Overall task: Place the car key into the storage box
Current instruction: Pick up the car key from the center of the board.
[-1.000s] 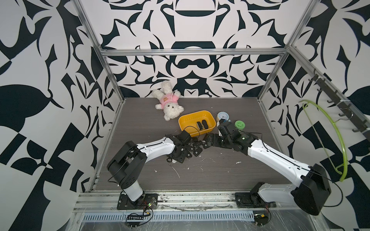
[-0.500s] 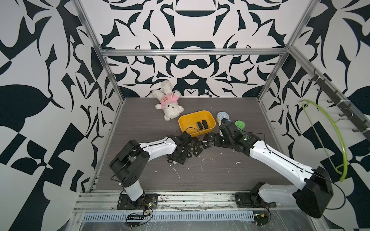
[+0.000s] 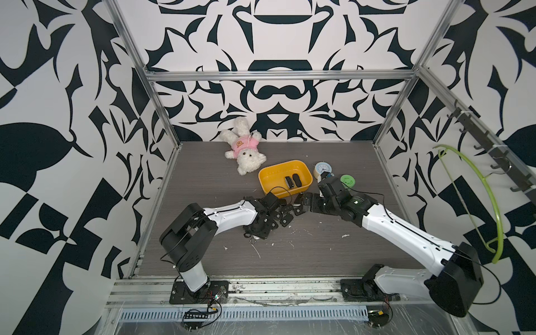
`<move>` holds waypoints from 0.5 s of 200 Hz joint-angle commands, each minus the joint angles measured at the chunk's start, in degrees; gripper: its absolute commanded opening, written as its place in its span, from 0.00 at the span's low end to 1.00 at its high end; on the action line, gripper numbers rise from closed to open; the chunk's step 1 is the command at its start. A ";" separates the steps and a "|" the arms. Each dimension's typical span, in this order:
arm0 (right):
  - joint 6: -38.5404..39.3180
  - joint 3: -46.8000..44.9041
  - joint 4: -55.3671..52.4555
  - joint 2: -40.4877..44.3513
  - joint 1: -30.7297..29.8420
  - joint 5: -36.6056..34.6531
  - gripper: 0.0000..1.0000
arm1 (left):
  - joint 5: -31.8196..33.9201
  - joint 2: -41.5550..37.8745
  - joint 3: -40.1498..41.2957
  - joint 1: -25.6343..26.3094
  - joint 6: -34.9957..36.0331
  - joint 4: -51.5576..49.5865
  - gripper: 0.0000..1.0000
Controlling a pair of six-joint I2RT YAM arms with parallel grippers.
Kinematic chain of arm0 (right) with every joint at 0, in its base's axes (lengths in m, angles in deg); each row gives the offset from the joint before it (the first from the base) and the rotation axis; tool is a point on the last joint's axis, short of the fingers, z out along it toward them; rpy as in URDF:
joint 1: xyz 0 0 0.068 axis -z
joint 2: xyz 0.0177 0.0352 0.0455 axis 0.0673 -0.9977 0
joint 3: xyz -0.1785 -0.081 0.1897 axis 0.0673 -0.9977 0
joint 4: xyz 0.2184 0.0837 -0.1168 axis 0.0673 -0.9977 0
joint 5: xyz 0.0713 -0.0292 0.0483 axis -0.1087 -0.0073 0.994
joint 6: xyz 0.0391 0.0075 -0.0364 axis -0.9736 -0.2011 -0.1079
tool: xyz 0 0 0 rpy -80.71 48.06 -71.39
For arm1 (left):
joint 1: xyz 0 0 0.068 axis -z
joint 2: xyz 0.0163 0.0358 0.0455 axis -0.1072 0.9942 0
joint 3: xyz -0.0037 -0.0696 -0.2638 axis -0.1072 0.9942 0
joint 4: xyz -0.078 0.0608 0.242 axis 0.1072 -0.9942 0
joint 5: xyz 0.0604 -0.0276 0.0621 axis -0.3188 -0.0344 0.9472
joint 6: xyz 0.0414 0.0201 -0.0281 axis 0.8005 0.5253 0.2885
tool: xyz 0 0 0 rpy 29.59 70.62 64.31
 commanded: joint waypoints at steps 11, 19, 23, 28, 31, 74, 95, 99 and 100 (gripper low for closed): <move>0.50 -0.56 -0.46 1.55 -0.28 -1.43 1.00 | 0.46 2.37 0.31 0.18 -0.18 -2.65 0.34; 0.57 -0.54 -0.30 1.66 -0.32 -1.48 1.00 | 0.60 2.15 0.17 0.18 0.02 -2.79 0.31; 0.51 -0.52 -0.34 1.64 -0.29 -1.50 1.00 | 0.64 2.05 0.08 0.18 0.09 -2.82 0.28; 0.51 -0.53 -0.47 1.68 -0.27 -1.50 1.00 | 0.77 1.86 -0.05 0.18 0.17 -3.11 0.24; 0.50 -0.55 -0.40 1.64 -0.27 -1.60 1.00 | 0.92 1.83 -0.21 0.18 0.25 -3.31 0.21; 0.74 -0.32 -0.45 1.26 -0.27 -1.68 1.00 | 2.91 -0.89 -2.30 0.18 1.38 -6.92 0.09; 0.84 -0.12 -0.52 1.03 -0.27 -1.92 1.00 | 4.00 -3.27 -4.43 0.18 1.49 -8.54 0.05; 0.85 -0.09 -0.56 1.00 -0.29 -1.94 1.00 | 4.22 -3.71 -4.95 0.09 1.49 -9.86 0.05; 0.90 -0.05 -0.56 1.01 -0.28 -1.99 1.00 | 4.23 -3.84 -5.09 0.09 1.49 -9.99 0.05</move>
